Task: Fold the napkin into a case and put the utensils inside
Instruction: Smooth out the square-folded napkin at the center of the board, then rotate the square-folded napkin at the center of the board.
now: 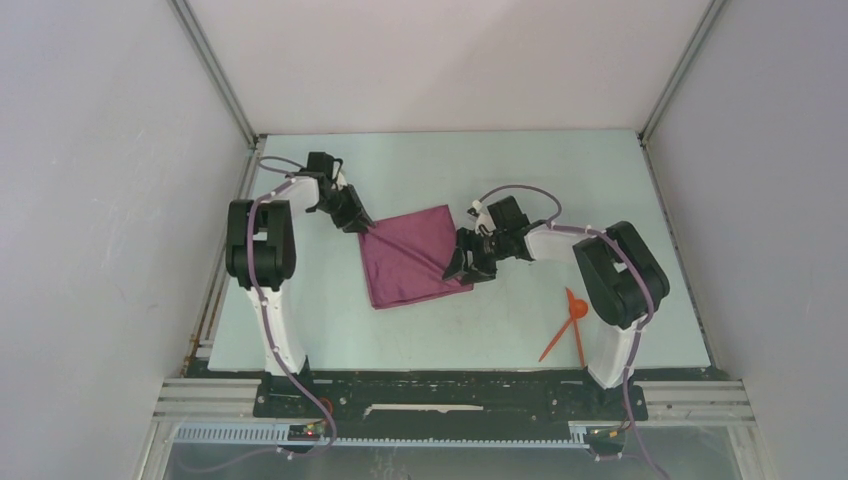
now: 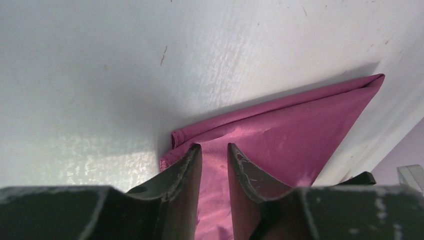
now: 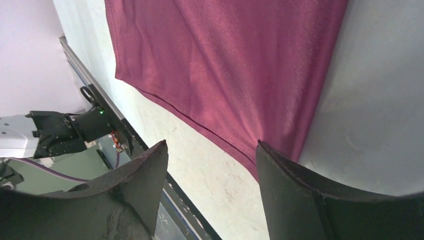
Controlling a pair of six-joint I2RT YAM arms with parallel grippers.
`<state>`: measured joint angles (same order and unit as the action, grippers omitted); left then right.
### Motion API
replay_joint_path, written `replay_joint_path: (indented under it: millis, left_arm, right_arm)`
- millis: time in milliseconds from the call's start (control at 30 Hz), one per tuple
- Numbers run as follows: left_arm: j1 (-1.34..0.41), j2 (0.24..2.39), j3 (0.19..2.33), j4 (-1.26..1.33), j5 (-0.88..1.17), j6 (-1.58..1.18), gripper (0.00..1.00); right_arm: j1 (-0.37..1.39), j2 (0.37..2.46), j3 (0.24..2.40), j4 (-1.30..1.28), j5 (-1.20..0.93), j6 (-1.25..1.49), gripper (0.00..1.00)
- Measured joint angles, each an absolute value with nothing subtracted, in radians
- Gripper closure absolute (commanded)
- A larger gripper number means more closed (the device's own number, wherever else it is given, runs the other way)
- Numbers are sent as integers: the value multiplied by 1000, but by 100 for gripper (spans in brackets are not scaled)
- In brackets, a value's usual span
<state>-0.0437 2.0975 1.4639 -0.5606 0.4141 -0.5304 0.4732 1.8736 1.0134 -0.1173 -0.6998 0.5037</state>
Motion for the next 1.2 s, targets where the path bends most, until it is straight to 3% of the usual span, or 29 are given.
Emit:
replay_joint_path:
  millis: [233, 333, 633, 833, 1033, 1167, 1200]
  left_arm:
    - [-45, 2071, 1479, -588, 393, -490, 39]
    - [-54, 1991, 1468, -613, 368, -472, 33]
    - [-139, 1521, 1335, -567, 364, -446, 29]
    - [-168, 1422, 1189, -574, 391, -438, 29]
    - [-168, 1364, 1168, -606, 392, -425, 28]
    - [-168, 1347, 1195, -609, 397, -425, 27]
    - [-168, 1347, 1203, -609, 396, -425, 27]
  right_arm:
    - [477, 1711, 991, -264, -617, 472, 24]
    - [464, 1615, 953, -291, -548, 514, 26]
    - [440, 1614, 773, -106, -443, 712, 40]
    - [444, 1695, 765, 48, -472, 735, 46]
    - [452, 1720, 739, 131, -479, 753, 72]
    - [446, 1725, 733, 123, -464, 750, 100]
    - [445, 1725, 733, 114, -461, 745, 100]
